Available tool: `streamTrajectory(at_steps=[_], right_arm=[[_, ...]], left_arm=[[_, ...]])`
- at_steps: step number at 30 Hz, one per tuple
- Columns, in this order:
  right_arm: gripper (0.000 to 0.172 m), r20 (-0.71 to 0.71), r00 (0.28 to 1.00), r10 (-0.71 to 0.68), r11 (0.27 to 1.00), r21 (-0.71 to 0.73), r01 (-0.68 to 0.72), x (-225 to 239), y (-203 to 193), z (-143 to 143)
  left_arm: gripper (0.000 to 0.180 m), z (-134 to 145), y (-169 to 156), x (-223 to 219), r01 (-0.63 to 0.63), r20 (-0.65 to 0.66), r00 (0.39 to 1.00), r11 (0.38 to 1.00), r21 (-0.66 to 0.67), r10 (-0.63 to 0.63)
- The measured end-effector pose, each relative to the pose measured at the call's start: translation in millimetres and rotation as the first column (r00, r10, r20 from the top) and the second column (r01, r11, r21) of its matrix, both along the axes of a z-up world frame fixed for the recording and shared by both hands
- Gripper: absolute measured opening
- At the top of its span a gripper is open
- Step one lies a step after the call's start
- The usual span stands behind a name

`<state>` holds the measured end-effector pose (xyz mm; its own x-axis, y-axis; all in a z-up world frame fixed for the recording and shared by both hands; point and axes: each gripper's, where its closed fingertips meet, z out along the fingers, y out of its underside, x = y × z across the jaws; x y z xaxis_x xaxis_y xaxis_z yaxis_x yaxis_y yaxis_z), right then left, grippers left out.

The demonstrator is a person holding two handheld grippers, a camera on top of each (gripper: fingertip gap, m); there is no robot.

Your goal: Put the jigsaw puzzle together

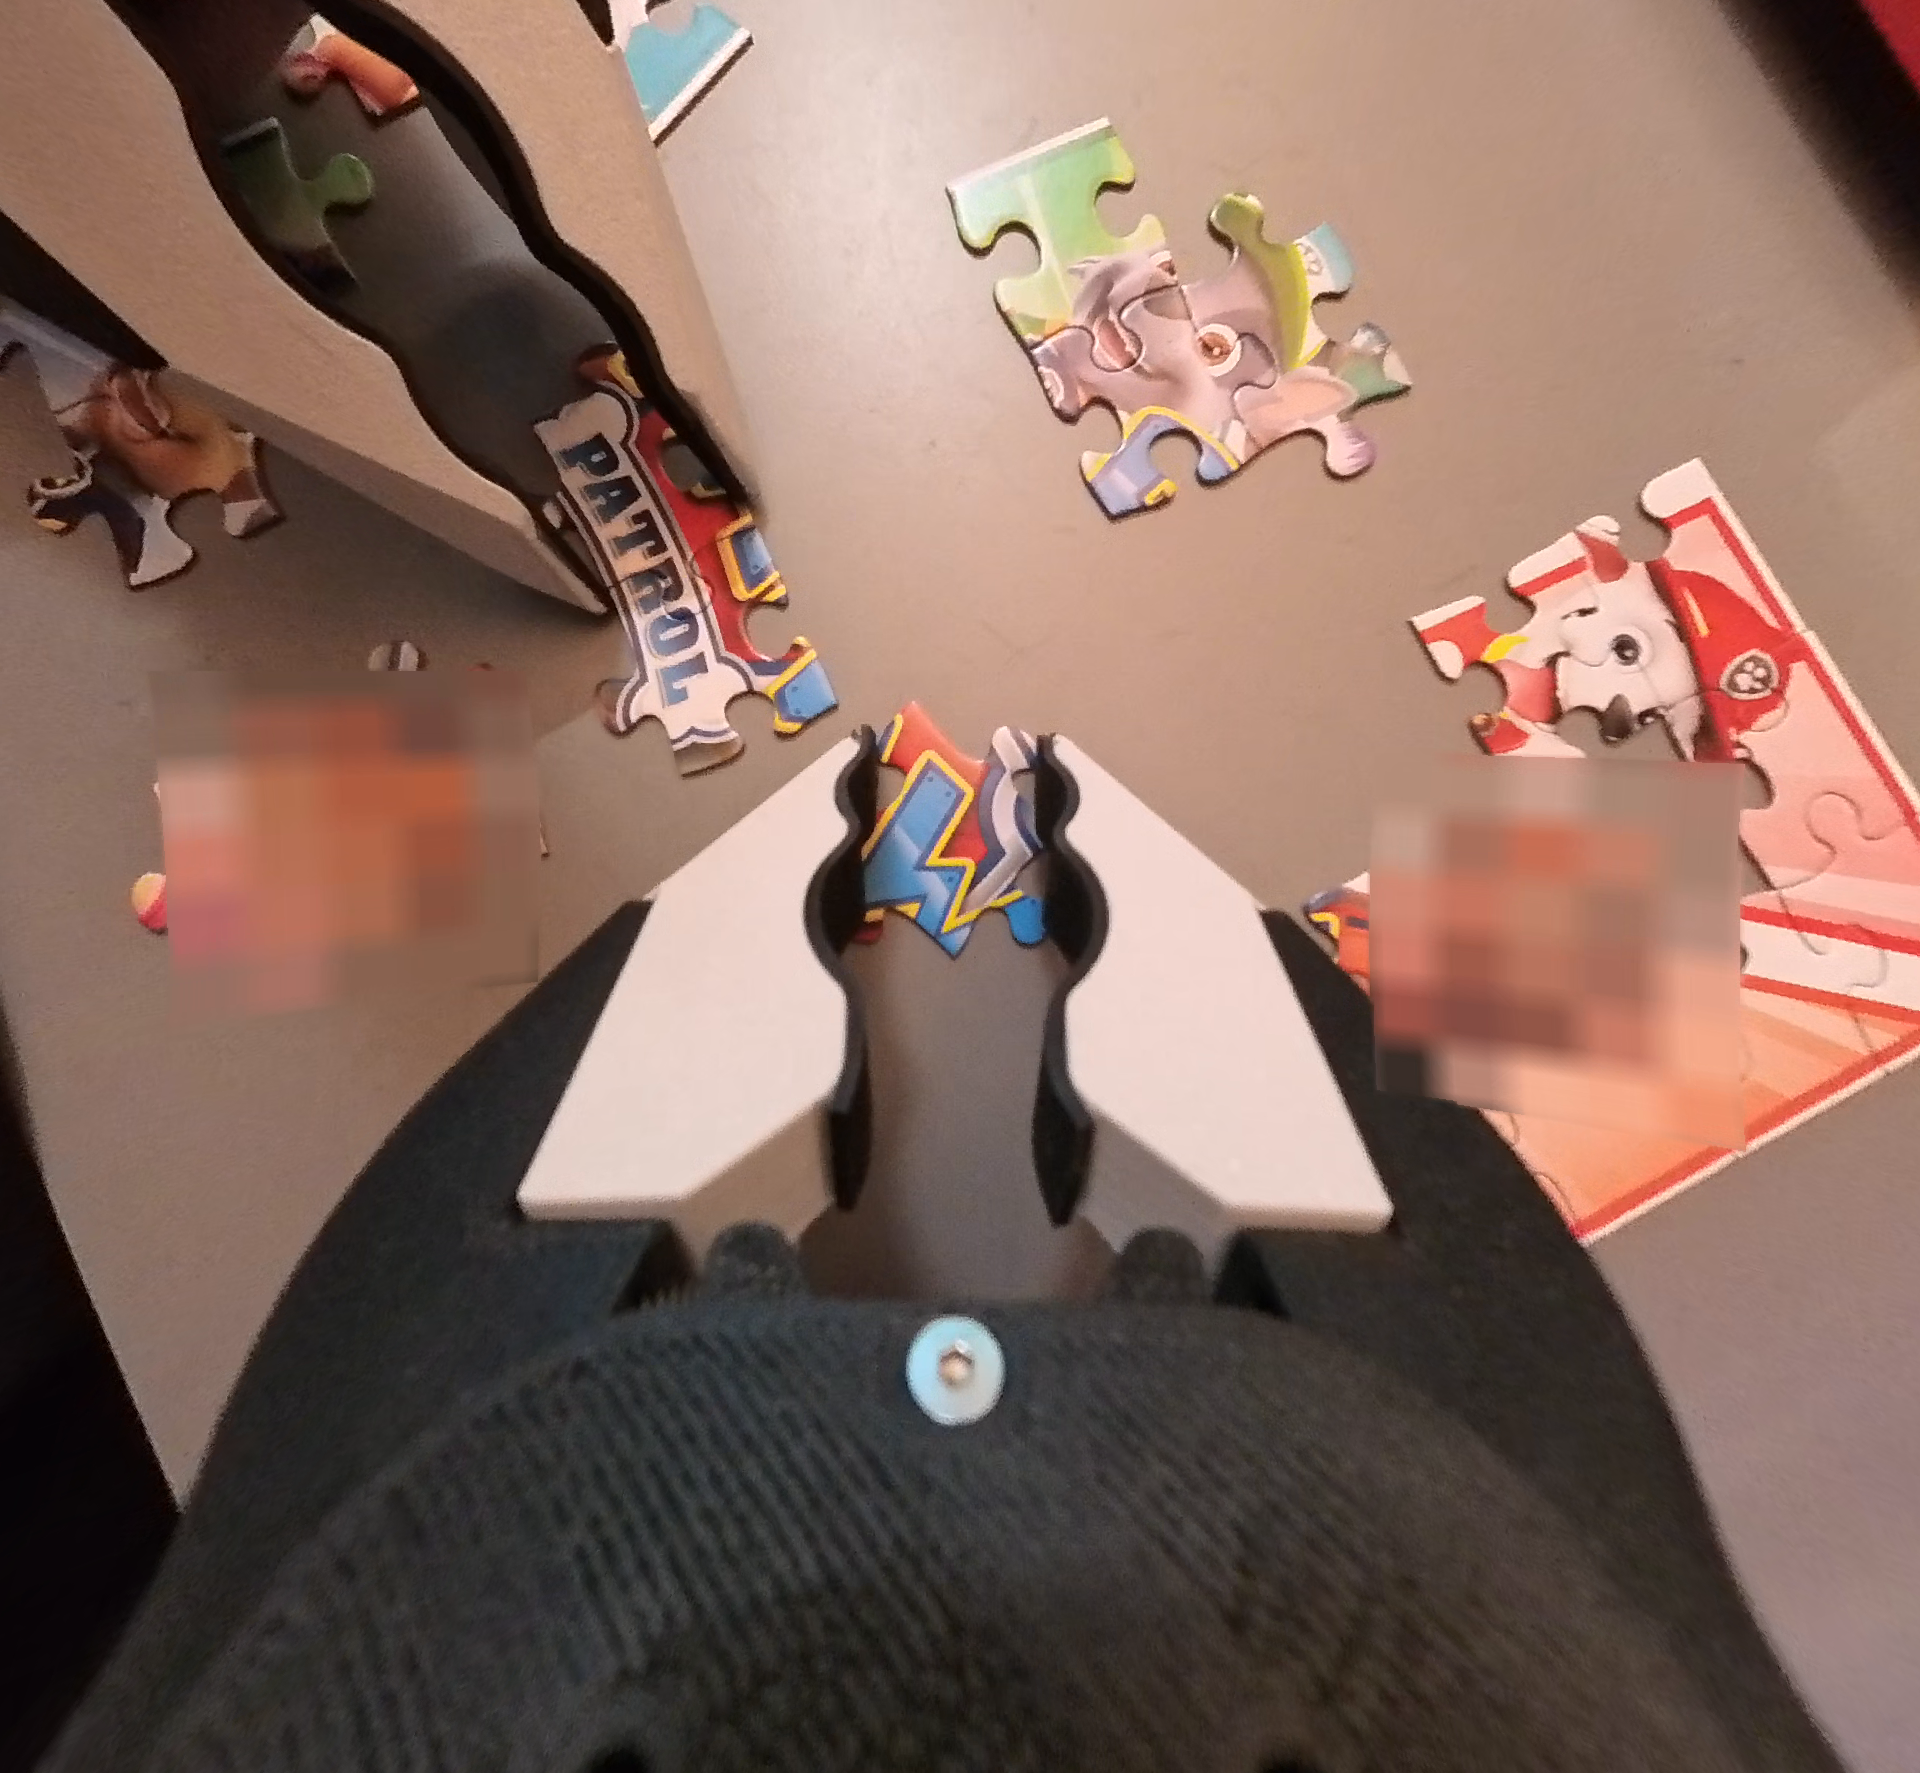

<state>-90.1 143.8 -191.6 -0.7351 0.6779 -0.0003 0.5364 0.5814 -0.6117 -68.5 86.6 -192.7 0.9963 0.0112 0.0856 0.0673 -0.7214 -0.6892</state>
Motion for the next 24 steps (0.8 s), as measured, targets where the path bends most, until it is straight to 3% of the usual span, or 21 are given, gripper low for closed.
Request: streamTrajectory(at_steps=[6,8,17,21,24], right_arm=[[0.027,-0.011,1.0,0.005,1.0,0.001,-0.005,0,-2,1],[0.017,-0.017,1.0,0.006,1.0,-0.018,-0.007,-1,-4,5],[0.05,0.021,0.996,-0.091,0.995,0.033,0.09,-8,11,-1],[0.031,0.019,0.992,-0.124,0.992,0.022,0.124,-8,6,-1],[0.028,0.021,0.99,-0.142,0.989,0.034,0.141,-9,4,-1]], left_arm=[[0.027,0,0,0,0.0,0.0,1.0,1.0,0.0,0.0],[0.027,0,0,0,0.0,0.001,1.0,1.0,0.001,0.0],[0.027,0,0,0,0.0,0.004,1.0,1.0,0.006,0.0],[0.027,0,0,0,0.001,0.004,1.0,1.0,0.007,-0.001],[0.027,0,0,0,0.003,0.005,1.0,1.0,0.007,-0.003]])
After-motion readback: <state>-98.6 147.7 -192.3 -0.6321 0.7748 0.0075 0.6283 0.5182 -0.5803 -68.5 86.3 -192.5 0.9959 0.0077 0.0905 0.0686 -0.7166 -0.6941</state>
